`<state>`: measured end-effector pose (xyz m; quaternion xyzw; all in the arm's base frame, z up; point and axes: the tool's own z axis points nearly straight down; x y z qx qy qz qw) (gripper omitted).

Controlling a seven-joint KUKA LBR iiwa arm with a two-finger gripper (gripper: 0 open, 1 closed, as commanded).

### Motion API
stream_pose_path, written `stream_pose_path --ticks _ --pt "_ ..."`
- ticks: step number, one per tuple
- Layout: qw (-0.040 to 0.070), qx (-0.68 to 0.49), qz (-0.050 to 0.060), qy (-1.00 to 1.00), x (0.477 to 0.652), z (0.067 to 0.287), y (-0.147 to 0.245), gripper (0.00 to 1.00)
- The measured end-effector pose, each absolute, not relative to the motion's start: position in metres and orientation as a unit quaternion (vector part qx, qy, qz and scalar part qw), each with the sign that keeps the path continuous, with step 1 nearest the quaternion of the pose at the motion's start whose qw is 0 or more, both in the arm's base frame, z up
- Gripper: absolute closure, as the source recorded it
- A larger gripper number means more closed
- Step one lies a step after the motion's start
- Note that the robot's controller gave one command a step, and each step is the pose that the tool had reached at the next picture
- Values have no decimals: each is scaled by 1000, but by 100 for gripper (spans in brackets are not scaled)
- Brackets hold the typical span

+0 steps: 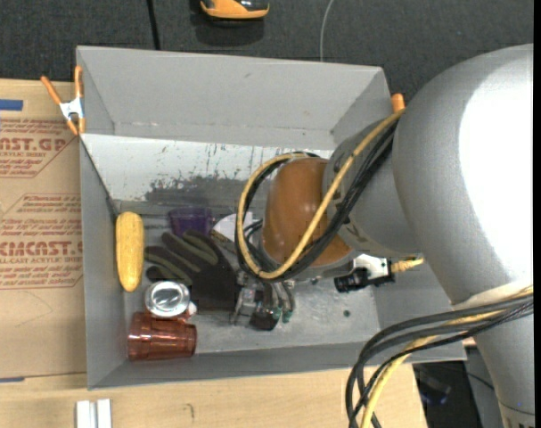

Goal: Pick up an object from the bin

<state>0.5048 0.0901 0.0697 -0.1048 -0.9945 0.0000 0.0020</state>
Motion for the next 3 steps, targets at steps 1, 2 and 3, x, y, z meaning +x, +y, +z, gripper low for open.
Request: stream_pose_path --ticks 1,2,3 --pt "5 -102 1 -995 503 86 90 100" --pt "3 -103 0 -995 504 108 90 100" --pt "1 -103 0 -995 505 127 90 100"
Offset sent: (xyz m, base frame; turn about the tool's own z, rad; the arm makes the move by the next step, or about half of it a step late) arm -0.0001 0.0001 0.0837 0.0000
